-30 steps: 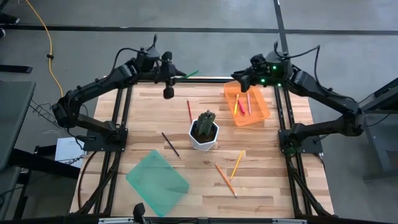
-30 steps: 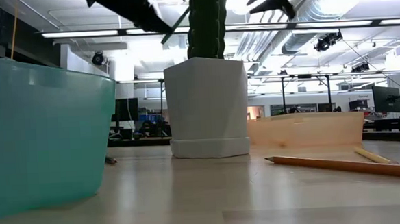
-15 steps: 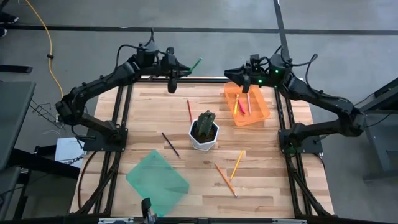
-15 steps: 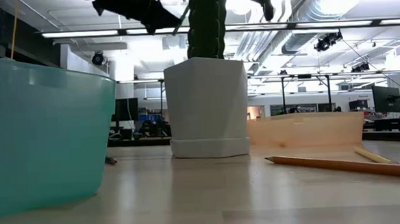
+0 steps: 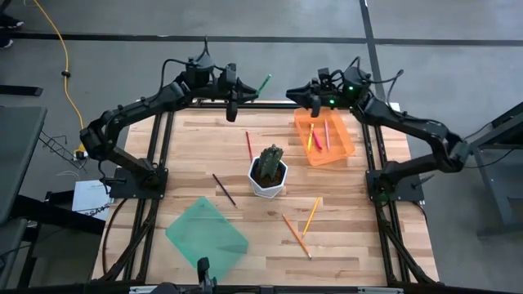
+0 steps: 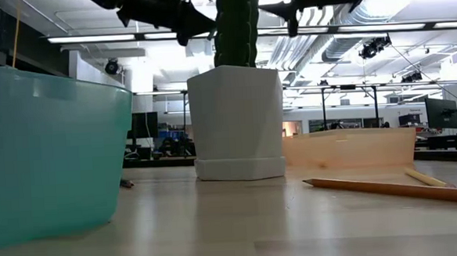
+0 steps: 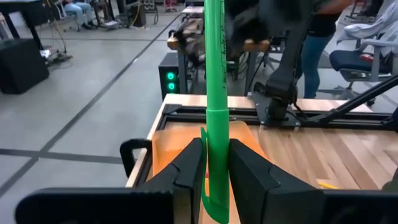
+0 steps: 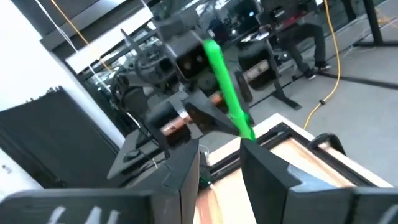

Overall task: Sort pens & pencils
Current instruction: Put the green pen into the orange bin

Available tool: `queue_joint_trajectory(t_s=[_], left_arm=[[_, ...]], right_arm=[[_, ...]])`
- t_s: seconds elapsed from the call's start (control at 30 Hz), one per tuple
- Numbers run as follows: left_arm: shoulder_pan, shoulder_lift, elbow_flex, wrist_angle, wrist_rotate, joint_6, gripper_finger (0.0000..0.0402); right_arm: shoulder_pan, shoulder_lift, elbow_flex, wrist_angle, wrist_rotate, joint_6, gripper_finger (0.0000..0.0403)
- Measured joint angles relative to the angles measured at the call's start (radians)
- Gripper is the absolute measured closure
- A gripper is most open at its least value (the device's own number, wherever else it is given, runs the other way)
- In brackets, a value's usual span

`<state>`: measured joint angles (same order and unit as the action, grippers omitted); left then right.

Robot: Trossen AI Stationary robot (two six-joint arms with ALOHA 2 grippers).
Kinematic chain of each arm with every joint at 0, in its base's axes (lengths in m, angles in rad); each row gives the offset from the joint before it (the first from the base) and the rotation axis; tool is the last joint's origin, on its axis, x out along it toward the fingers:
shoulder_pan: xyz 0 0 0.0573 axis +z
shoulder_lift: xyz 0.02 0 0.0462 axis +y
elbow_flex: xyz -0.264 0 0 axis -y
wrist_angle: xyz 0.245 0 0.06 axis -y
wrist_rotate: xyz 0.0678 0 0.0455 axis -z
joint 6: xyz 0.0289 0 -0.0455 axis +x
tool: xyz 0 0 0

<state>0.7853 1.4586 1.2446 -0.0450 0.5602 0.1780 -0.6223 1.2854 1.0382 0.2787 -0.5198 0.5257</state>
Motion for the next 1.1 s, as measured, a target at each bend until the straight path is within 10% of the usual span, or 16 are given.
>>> queue_joint_trajectory(t_s=[1.1], left_arm=[[-0.042,0.047,0.000,0.111,0.028,-0.136,0.0346]], right_arm=[[-0.020,0.136,0.008,0.242,0.000,0.023,0.0199]])
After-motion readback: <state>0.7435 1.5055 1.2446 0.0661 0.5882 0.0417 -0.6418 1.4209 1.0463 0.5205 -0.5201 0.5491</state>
